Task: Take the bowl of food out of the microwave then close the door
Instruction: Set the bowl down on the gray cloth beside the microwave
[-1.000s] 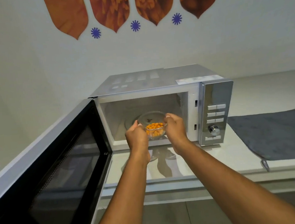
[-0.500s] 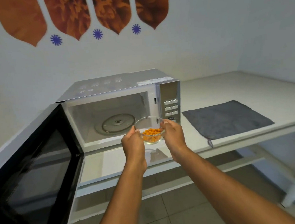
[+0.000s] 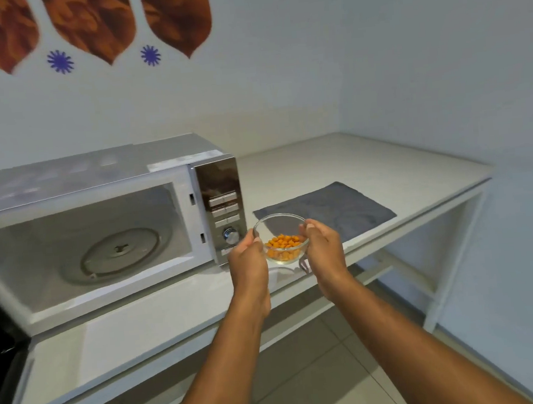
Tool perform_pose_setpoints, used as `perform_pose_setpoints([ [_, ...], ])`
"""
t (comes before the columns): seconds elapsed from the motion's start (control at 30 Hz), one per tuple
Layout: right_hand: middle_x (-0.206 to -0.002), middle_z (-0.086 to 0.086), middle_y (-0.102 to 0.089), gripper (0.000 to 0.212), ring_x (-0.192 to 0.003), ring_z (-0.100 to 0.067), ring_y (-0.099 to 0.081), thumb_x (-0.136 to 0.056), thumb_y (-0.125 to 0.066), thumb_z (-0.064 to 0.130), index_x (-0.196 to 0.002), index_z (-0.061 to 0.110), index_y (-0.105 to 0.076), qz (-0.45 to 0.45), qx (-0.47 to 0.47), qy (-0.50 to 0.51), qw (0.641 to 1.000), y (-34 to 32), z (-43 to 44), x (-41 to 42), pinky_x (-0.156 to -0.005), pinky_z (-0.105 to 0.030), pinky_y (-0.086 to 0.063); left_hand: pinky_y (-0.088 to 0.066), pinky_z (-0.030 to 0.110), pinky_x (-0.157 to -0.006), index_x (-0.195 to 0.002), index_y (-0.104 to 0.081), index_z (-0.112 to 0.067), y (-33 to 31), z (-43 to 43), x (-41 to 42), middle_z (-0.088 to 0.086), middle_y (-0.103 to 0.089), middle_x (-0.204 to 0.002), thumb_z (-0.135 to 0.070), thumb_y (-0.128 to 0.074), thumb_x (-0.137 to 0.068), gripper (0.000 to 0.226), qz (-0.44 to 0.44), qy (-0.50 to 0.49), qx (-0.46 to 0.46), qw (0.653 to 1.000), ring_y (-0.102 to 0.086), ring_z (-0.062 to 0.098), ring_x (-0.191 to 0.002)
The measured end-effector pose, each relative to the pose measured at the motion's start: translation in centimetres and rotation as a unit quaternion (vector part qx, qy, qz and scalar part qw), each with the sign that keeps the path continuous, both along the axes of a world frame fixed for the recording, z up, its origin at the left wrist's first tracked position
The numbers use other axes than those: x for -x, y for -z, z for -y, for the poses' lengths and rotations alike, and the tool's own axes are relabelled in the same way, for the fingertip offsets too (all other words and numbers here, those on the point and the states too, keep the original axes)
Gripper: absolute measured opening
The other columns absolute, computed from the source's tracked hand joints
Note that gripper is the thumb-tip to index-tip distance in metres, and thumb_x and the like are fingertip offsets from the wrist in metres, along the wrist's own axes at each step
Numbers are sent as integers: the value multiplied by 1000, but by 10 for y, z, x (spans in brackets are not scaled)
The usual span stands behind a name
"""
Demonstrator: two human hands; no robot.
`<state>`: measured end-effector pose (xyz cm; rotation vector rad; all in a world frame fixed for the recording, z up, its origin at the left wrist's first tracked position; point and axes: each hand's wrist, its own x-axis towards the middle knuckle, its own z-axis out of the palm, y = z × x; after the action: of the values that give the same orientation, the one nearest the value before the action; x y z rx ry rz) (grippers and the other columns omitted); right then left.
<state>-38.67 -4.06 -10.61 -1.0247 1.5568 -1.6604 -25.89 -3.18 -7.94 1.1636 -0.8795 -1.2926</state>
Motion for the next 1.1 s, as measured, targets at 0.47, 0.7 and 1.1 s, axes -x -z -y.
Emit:
perform_pose_setpoints([
  [0.47, -77, 0, -65, 32, -75, -15, -61, -103, -48, 31, -88, 10, -65, 15, -22, 62, 998, 33, 115, 108, -73, -37, -51, -48, 51, -119, -154, -55, -20, 27, 129, 105, 4, -60, -157, -13, -48, -109, 46, 17, 93, -30, 995, -58, 30, -141],
  [0.7, -77, -8, -63, 33, -74, -19, -60, -105, -45, 27, -80, 18, -64, 37, -25, 66, 997, 38, 176, 141, -70, -38, -48, -51, 50, -116, -154, -56, -14, 39, 196, 142, 10, -67, -149, -13, -46, -110, 45, 10, 119, -36, 992, -65, 30, -134],
  [1.1, -72, -1, -64, 36, -72, -18, -60, -103, -44, 19, -72, 23, -61, 65, -14, 46, 997, 59, 231, 153, -66, -36, -48, -52, 50, -116, -150, -59, -9, 70, 256, 163, 15, -68, -146, -14, -49, -108, 43, -17, 96, -70, 993, -67, 32, -132],
])
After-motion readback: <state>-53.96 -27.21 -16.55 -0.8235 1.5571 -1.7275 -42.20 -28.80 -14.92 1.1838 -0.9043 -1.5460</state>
